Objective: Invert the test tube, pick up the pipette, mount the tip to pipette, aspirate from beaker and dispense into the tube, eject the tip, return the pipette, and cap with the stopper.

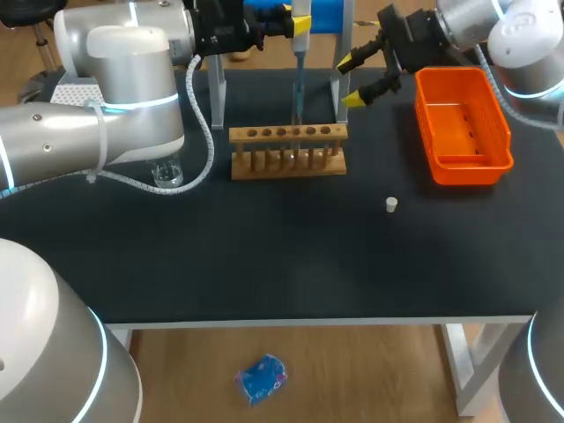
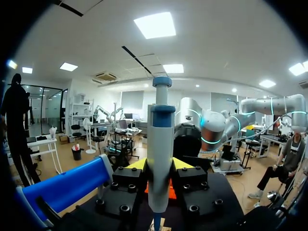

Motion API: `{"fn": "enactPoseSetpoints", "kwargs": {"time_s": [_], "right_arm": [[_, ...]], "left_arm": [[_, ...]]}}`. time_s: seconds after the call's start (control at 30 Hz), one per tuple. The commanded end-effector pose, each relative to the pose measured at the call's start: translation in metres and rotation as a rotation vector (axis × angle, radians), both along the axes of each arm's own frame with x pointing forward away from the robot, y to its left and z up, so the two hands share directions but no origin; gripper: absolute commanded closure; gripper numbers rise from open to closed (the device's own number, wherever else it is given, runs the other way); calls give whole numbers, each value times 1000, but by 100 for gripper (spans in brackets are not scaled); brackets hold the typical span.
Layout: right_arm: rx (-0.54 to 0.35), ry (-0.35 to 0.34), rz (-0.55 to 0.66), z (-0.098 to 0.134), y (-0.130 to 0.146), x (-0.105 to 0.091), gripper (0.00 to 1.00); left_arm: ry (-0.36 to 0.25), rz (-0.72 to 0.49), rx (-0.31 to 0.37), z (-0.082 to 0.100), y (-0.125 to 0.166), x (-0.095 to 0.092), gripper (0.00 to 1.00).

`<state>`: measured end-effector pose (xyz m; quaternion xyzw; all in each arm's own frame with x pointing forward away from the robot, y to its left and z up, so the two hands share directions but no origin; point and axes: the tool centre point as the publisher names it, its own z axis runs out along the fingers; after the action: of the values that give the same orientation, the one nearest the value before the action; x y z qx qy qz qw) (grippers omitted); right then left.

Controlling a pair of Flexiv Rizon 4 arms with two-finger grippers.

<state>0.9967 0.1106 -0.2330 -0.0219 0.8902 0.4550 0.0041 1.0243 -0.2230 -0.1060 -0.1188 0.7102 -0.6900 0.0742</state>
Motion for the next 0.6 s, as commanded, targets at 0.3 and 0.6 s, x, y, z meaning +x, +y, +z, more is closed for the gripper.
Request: {"fn": "enactPoseSetpoints", "kwargs": {"time_s": [0.3, 0.6], "right_arm": [[12, -4, 6, -16, 12, 3, 0], [12, -4, 6, -16, 12, 3, 0]], "left_arm": [[1, 2, 2, 1, 0, 0, 100], [1, 2, 2, 1, 0, 0, 100]]}}
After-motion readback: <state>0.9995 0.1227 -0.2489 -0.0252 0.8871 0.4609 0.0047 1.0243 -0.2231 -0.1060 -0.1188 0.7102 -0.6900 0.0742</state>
